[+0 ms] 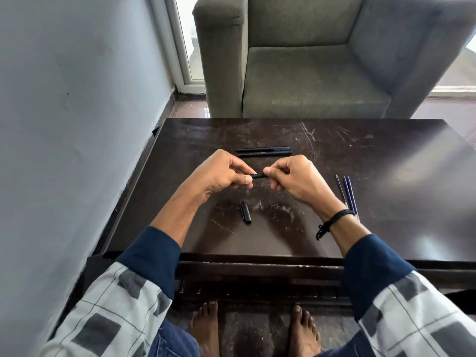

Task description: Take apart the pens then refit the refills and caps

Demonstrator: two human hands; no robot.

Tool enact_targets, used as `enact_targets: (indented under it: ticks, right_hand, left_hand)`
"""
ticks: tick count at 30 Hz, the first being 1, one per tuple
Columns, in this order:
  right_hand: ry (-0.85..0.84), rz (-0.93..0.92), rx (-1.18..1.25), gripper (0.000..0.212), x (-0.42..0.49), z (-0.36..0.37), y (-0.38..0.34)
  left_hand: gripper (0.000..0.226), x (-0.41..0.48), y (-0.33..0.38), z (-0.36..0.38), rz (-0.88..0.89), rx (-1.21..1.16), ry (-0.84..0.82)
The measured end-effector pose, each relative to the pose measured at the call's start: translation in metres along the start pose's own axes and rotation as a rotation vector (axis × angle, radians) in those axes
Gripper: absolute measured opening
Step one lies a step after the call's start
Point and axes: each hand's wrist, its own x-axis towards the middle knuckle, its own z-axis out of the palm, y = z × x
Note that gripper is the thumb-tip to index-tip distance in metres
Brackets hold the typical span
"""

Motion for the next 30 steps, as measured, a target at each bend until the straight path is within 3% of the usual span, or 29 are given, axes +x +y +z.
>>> enact_targets:
  ticks: [3, 8, 13, 19, 24, 26, 29, 30]
  right_hand:
    - [-0.029, 0.034, -0.017, 0.037, -0.0021, 0.0015, -0.0019]
    - [-0.024, -0.016, 0.007, 0.015, -0.0035, -0.0017, -0.0043]
    - [-0.029, 0.045, -0.069, 0.038, -0.0048, 0.0033, -0.0058]
    - [-0.035, -0.004, -0.014, 0.017, -0.0035, -0.0013, -0.0058]
    - [-0.042, 0.088, -0.072, 0.048, -0.0055, 0.0037, -0.0067]
    - [-0.049, 0.063, -0.051, 0.041, -0.0061, 0.0003, -0.0066]
    - [-0.059, -0.042, -0.024, 0.014, -0.0051, -0.0041, -0.0088]
    - [-0.051, -0.047, -0.028, 0.016, -0.0047, -0.0035, -0.0099]
  left_hand:
    - [0.016, 0.0003, 0.0008, -0.0001, -0.011, 0.045, 0.009]
    - [0.017, 0.0002, 0.0023, -0.0016, -0.028, 0.072, 0.026]
    - [0.017, 0.0005, 0.0006, 0.0003, -0.034, 0.102, 0.035]
    - [0.018, 0.0019, 0.0004, -0.0013, -0.029, 0.098, 0.038]
    - [0.021, 0.0021, -0.001, 0.0004, -0.023, 0.106, 0.033]
    - [0.021, 0.0021, -0.0002, 0.0014, -0.018, 0.111, 0.033]
    - [0.02, 0.0031, 0.0003, -0.0006, -0.016, 0.116, 0.045]
    - [0.021, 0.0034, 0.0005, -0.0012, -0.017, 0.116, 0.047]
